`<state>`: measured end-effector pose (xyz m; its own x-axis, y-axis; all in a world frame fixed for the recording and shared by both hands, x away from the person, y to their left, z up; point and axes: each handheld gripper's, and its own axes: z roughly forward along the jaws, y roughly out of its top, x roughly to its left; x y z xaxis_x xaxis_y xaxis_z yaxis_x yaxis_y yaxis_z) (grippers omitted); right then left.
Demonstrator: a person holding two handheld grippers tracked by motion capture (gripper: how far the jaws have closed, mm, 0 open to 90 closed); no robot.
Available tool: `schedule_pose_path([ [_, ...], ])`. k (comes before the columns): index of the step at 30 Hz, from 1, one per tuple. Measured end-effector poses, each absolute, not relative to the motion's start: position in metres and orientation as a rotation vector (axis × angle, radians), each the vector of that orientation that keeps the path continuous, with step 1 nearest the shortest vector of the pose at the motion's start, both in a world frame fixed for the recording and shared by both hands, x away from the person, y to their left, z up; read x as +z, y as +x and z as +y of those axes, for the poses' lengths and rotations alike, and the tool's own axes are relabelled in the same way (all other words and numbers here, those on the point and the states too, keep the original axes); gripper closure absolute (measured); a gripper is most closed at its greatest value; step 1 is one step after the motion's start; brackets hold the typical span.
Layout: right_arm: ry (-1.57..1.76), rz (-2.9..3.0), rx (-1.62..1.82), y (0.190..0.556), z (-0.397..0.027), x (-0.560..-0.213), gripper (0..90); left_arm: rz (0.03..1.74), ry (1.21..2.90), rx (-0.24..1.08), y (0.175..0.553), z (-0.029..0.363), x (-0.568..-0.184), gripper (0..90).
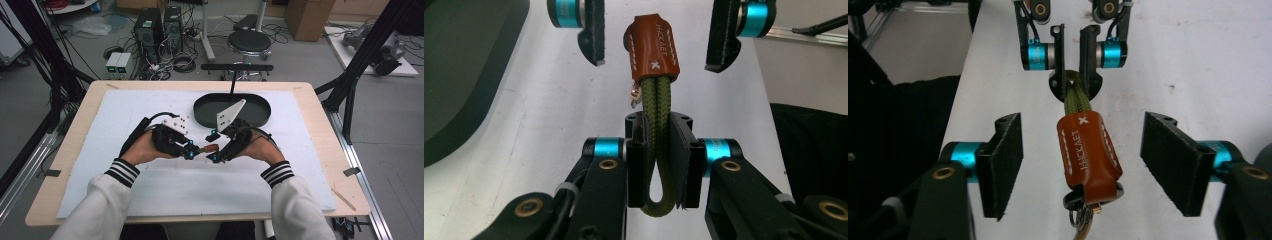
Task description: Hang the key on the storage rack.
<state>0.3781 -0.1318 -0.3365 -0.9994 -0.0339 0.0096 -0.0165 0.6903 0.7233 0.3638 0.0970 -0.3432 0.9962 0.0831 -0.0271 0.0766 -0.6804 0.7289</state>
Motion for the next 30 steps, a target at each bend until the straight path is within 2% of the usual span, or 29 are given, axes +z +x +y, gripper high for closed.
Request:
schedule_pose_path([
  [11, 0.079, -2.875, -1.134, 0.3769, -0.1265, -0.3408, 48.7, 0.099, 2.333, 0.001, 0.3615, 0.094, -0.345, 78.6],
  [13, 0.1, -2.885, -1.134, 0.3769, -0.1253, -0.3414, 53.6, 0.098, 2.335, 0.0, 0.3613, 0.0938, -0.3452, 78.6],
  [14, 0.111, -2.884, -1.124, 0.3765, -0.1246, -0.3416, 63.1, 0.093, 2.338, -0.01, 0.3611, 0.0937, -0.3451, 78.6],
  [15, 0.111, -2.884, -1.124, 0.3765, -0.1246, -0.3416, 63.1, 0.093, 2.338, -0.01, 0.3611, 0.0937, -0.3451, 78.6],
  [16, 0.123, -2.902, -1.11, 0.3764, -0.1243, -0.3415, 66.8, 0.093, 2.339, -0.006, 0.3609, 0.0936, -0.3451, 78.6],
  [19, 0.141, -2.902, -1.104, 0.376, -0.1238, -0.3422, 70.2, 0.084, 2.347, -0.001, 0.3611, 0.094, -0.3448, 78.6],
  [30, 0.141, -2.908, -1.124, 0.3766, -0.1255, -0.3409, 71.5, 0.087, 2.317, 0.023, 0.3606, 0.0946, -0.3445, 78.0],
])
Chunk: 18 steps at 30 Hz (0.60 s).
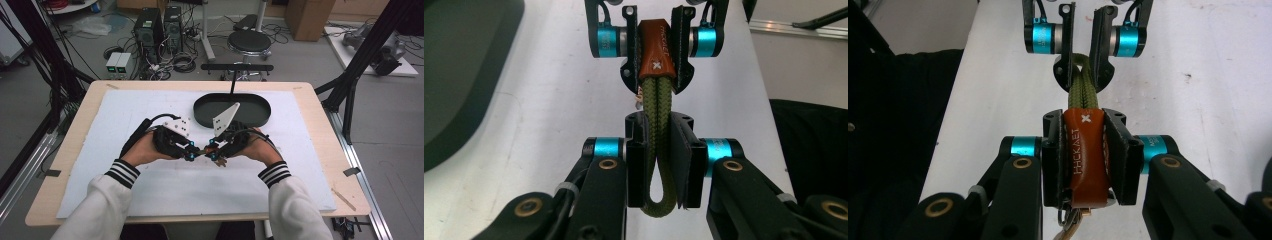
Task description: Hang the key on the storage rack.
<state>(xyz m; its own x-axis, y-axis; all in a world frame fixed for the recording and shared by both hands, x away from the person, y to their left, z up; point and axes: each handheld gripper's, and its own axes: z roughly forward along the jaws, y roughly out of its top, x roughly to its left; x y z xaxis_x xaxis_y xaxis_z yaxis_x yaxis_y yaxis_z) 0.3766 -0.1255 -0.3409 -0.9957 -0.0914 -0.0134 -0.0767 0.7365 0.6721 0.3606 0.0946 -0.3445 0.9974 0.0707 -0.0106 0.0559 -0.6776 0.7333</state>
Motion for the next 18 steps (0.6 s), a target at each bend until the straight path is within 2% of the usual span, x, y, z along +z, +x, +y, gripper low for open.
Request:
schedule_pose_path([
  [3, 0.111, -2.907, -1.133, 0.378, -0.129, -0.34, 71.6, 0.105, 2.265, 0.033, 0.362, 0.099, -0.344, 75.7],
  [4, 0.103, -2.91, -1.138, 0.378, -0.131, -0.34, 71.5, 0.115, 2.243, 0.031, 0.363, 0.101, -0.344, 71.5],
  [5, 0.09, -2.913, -1.145, 0.379, -0.135, -0.339, 71.5, 0.122, 2.216, 0.039, 0.363, 0.103, -0.345, 59.7],
  [6, 0.09, -2.913, -1.145, 0.379, -0.135, -0.339, 71.5, 0.124, 2.192, 0.035, 0.364, 0.105, -0.346, 59.7],
  [8, 0.076, -2.916, -1.17, 0.38, -0.138, -0.338, 71.5, 0.144, 2.15, 0.05, 0.364, 0.108, -0.347, 43.1],
  [10, 0.047, -2.923, -1.193, 0.382, -0.143, -0.335, 71.5, 0.181, 2.136, 0.082, 0.364, 0.111, -0.347, 32.7],
  [11, 0.01, -2.925, -1.235, 0.383, -0.149, -0.334, 71.5, 0.197, 2.126, 0.105, 0.364, 0.113, -0.347, 15.0],
  [12, 0.01, -2.925, -1.235, 0.383, -0.149, -0.334, 71.5, 0.218, 2.114, 0.141, 0.363, 0.115, -0.347, 15.0],
  [13, -0.021, -2.926, -1.258, 0.383, -0.153, -0.333, 71.5, 0.236, 2.097, 0.17, 0.363, 0.119, -0.347, 7.5],
  [15, -0.086, -2.936, -1.293, 0.385, -0.161, -0.331, 71.5, 0.294, 2.05, 0.179, 0.363, 0.127, -0.348, 1.7],
  [18, -0.208, -2.938, -1.357, 0.389, -0.175, -0.329, 71.5, 0.35, 2.011, 0.215, 0.362, 0.14, -0.349, 1.7],
])
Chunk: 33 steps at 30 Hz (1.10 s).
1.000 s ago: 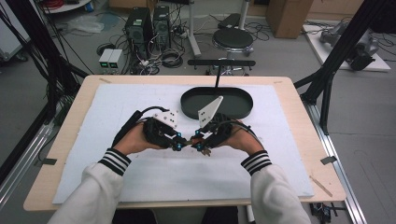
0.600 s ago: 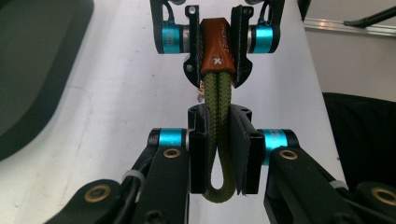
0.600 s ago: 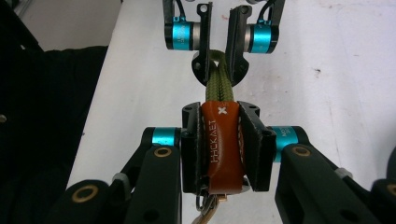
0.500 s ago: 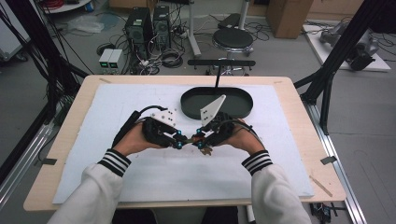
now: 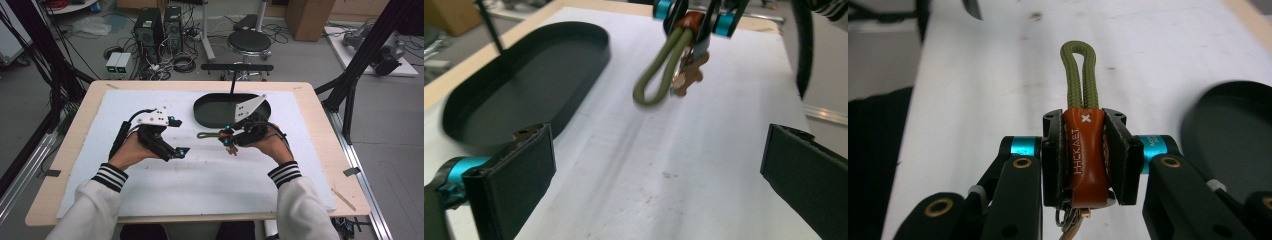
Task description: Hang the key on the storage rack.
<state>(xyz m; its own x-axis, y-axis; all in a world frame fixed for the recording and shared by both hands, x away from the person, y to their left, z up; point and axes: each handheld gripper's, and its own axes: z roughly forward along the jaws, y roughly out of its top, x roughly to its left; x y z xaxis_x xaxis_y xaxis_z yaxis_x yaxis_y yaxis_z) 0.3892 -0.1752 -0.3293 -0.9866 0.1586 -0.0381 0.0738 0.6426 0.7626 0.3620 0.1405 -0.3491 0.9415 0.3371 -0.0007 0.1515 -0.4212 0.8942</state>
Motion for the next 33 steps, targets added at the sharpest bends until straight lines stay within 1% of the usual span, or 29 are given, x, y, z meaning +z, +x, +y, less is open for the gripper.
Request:
schedule_pose_path([
  [3, 0.322, 2.668, 1.297, 0.395, -0.191, -0.326, 71.5, 0.373, 1.966, 0.262, 0.359, 0.153, -0.348, 1.7],
  [6, 0.374, 2.614, 1.321, 0.397, -0.199, -0.323, 71.5, 0.409, 1.915, 0.31, 0.354, 0.168, -0.349, 1.7],
  [8, 0.479, 2.512, 1.358, 0.399, -0.211, -0.319, 71.5, 0.448, 1.876, 0.342, 0.35, 0.18, -0.352, 1.7],
  [13, 0.553, 2.412, 1.398, 0.401, -0.225, -0.315, 71.5, 0.508, 1.825, 0.398, 0.339, 0.205, -0.361, 1.7],
  [19, 0.661, 2.275, 1.418, 0.406, -0.244, -0.312, 71.5, 0.541, 1.748, 0.465, 0.323, 0.228, -0.37, 1.7],
  [26, 0.743, 2.143, 1.389, 0.41, -0.259, -0.311, 71.5, 0.593, 1.702, 0.501, 0.307, 0.253, -0.387, 1.7],
  [33, 0.821, 2.043, 1.345, 0.416, -0.27, -0.311, 71.5, 0.644, 1.641, 0.537, 0.286, 0.272, -0.411, 1.7],
])
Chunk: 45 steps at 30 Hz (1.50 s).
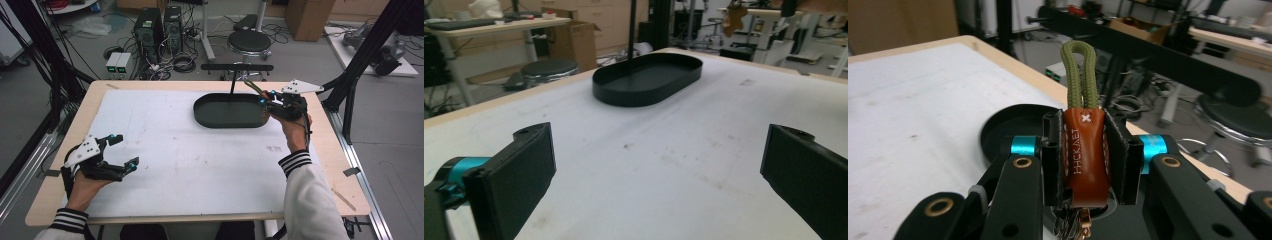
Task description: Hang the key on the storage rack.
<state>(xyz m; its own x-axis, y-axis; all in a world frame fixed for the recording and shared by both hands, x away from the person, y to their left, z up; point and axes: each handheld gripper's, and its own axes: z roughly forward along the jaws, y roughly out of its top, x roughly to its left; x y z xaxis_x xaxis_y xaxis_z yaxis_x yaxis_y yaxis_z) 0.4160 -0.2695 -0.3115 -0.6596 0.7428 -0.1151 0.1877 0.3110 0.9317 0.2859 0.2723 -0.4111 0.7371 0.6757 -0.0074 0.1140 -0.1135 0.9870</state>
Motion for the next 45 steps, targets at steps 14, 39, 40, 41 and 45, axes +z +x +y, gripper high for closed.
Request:
schedule_pose_path([
  [14, 0.928, 1.909, 1.339, 0.432, -0.287, -0.307, 71.6, 0.704, 1.537, 0.597, 0.264, 0.286, -0.443, 1.7],
  [39, 1.08, 1.775, 1.281, 0.457, -0.294, -0.324, 71.6, 0.722, 1.482, 0.624, 0.263, 0.296, -0.452, 1.7],
  [40, 1.082, 1.769, 1.276, 0.458, -0.294, -0.324, 71.6, 0.722, 1.485, 0.626, 0.263, 0.296, -0.452, 1.7],
  [41, 1.095, 1.765, 1.268, 0.458, -0.294, -0.325, 71.6, 0.725, 1.484, 0.627, 0.263, 0.295, -0.452, 1.7],
  [45, 1.1, 1.777, 1.221, 0.461, -0.291, -0.328, 71.6, 0.736, 1.5, 0.643, 0.263, 0.293, -0.451, 1.7],
])
